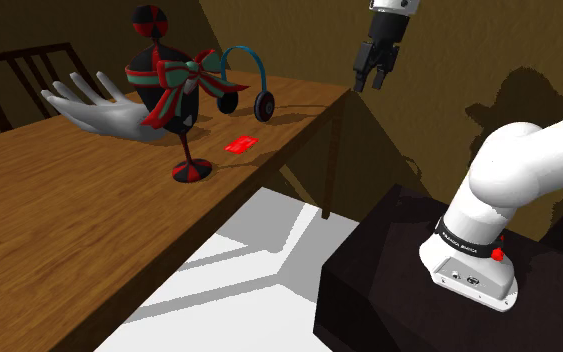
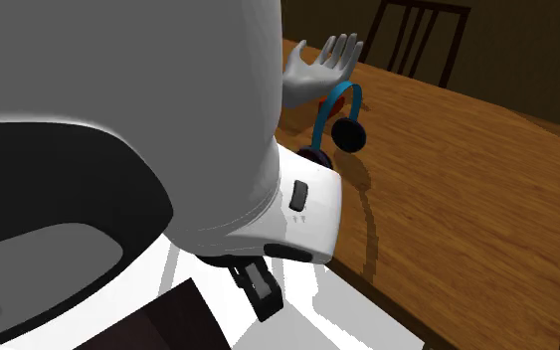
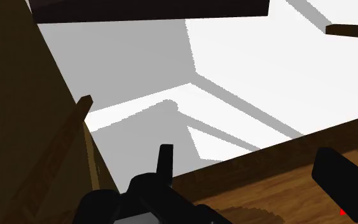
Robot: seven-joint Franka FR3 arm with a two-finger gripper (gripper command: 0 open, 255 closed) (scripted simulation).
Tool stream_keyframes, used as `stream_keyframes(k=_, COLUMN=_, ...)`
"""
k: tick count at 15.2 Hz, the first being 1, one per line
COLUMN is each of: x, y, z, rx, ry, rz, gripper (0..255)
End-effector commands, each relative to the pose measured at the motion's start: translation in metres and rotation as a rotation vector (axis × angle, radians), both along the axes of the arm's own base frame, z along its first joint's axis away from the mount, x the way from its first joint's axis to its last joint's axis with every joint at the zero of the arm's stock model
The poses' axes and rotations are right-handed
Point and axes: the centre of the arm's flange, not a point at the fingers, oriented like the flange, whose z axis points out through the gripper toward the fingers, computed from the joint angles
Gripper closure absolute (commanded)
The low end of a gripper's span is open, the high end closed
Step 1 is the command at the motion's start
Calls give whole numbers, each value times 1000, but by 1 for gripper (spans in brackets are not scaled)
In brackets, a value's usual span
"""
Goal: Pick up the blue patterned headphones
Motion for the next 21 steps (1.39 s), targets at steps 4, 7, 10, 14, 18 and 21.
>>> stream_keyframes(k=4, x=36, y=13, z=11, rx=-14, ry=-10, rz=28, gripper=0)
stream_keyframes(k=7, x=71, y=27, z=23, rx=-28, ry=-19, rz=55, gripper=0)
stream_keyframes(k=10, x=105, y=42, z=34, rx=-42, ry=-29, rz=83, gripper=0)
stream_keyframes(k=14, x=150, y=64, z=50, rx=-61, ry=-42, rz=120, gripper=0)
stream_keyframes(k=18, x=194, y=88, z=66, rx=-80, ry=-54, rz=156, gripper=0)
stream_keyframes(k=21, x=227, y=107, z=77, rx=-94, ry=-64, rz=184, gripper=0)
